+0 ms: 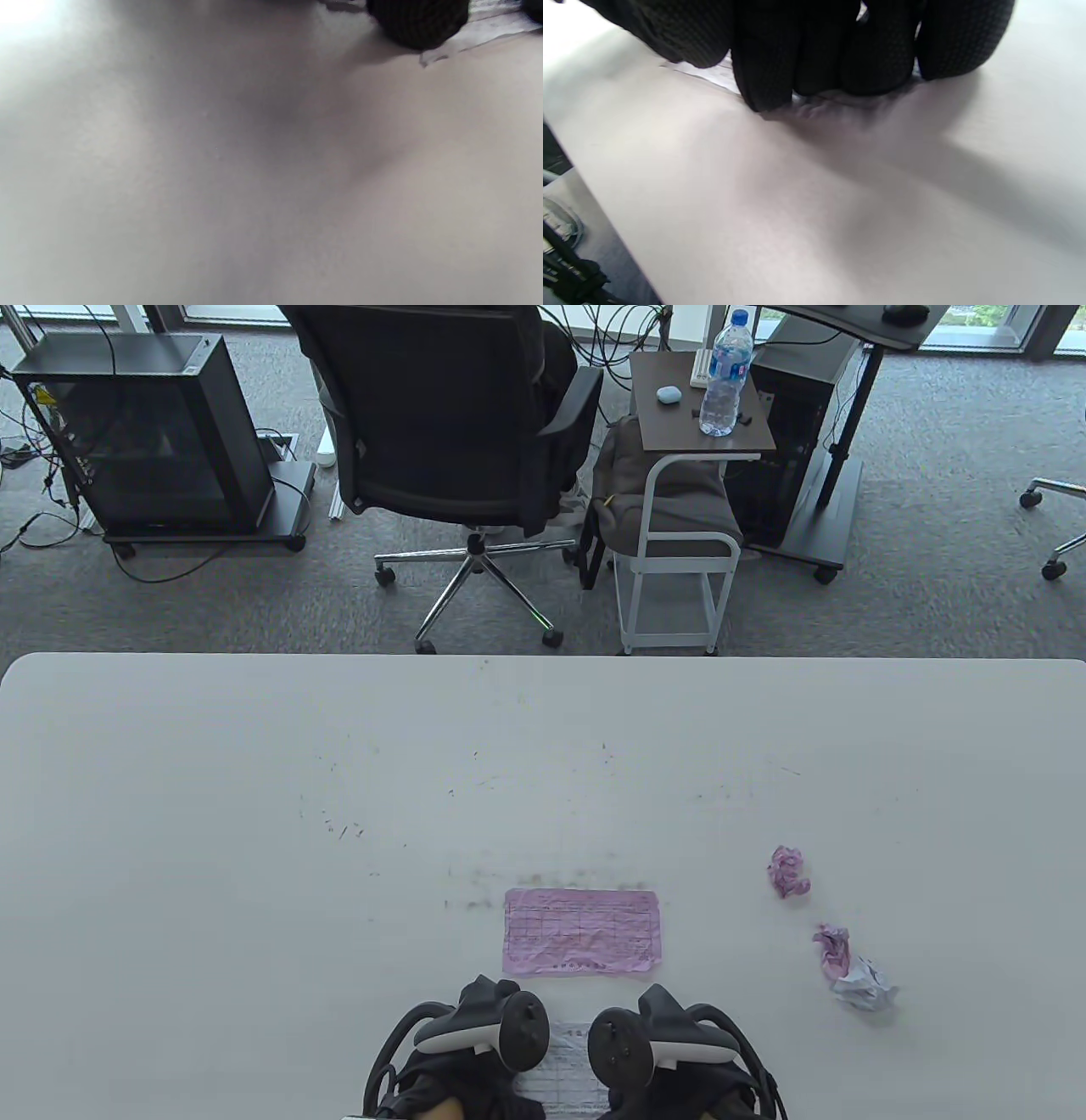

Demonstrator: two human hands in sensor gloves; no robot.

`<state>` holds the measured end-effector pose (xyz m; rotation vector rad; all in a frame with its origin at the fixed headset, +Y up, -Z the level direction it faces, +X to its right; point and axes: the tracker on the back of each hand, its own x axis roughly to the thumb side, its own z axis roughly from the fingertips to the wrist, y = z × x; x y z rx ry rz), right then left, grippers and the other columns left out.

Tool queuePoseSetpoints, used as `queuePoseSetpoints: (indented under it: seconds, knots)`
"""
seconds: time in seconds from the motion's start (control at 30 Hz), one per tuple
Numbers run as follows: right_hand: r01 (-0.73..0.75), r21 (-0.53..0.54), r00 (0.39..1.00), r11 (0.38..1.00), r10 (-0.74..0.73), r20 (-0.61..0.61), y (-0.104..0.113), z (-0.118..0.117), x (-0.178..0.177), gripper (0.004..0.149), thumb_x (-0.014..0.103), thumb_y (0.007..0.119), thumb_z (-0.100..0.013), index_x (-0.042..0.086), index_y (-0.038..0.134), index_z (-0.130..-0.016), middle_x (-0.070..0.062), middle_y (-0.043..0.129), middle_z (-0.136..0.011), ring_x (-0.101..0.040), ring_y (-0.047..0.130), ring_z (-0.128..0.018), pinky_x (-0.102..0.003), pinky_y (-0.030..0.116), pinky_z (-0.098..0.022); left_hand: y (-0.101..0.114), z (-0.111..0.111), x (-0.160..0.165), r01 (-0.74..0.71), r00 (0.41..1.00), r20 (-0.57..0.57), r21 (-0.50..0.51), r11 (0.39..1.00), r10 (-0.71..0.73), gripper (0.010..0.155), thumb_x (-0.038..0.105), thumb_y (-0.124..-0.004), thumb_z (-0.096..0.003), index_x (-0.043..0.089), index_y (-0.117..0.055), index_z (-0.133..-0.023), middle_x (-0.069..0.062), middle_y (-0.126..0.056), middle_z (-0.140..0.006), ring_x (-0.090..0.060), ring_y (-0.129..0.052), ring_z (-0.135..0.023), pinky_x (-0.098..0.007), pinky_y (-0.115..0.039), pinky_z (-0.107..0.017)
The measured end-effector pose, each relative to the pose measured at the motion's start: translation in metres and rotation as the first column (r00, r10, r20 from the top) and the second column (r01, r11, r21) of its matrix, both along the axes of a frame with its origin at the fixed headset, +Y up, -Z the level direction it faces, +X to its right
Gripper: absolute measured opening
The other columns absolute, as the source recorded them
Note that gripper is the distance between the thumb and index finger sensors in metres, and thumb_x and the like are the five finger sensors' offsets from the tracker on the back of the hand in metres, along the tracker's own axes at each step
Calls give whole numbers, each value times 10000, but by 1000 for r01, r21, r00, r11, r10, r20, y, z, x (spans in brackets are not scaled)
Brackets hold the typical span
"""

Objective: Flatten crumpled invoices and stack

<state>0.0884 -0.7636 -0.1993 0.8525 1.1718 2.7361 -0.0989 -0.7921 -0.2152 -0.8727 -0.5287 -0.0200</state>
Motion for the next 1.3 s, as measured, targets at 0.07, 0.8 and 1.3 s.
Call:
queuePoseSetpoints:
  seconds: [0.07, 0.8, 1.3]
  knots:
    - [-25, -25, 998, 999, 27, 49, -1, -4, 10, 347, 491, 705, -577, 222, 855, -738, -57, 837, -773, -320, 858, -660, -583, 757, -515, 0, 0, 0, -3, 1000, 0, -1, 1000, 3, 955, 562, -686, -539, 152, 11, -1046, -162, 174, -997, -550, 123, -920, -699, -199, -636]
    - [148, 300, 974, 942, -86, -210, -10, 15, -26, 651, 503, 679, -560, 187, 398, -1055, -210, 333, -1123, -447, 482, -941, -587, 623, -593, -2, -1, -2, -24, 1000, -2, -3, 1000, 24, 953, 558, -682, -543, 151, 17, -1047, -165, 181, -995, -552, 138, -911, -703, -182, -628]
    - [-80, 256, 978, 963, 26, 208, 3, -8, 9, 574, 460, 690, -583, 108, 551, -1014, -225, 500, -1059, -450, 631, -861, -588, 750, -505, -2, -1, 0, -20, 1000, -5, -13, 1000, 20, 954, 559, -680, -541, 160, 28, -1041, -160, 192, -988, -548, 151, -904, -703, -165, -625]
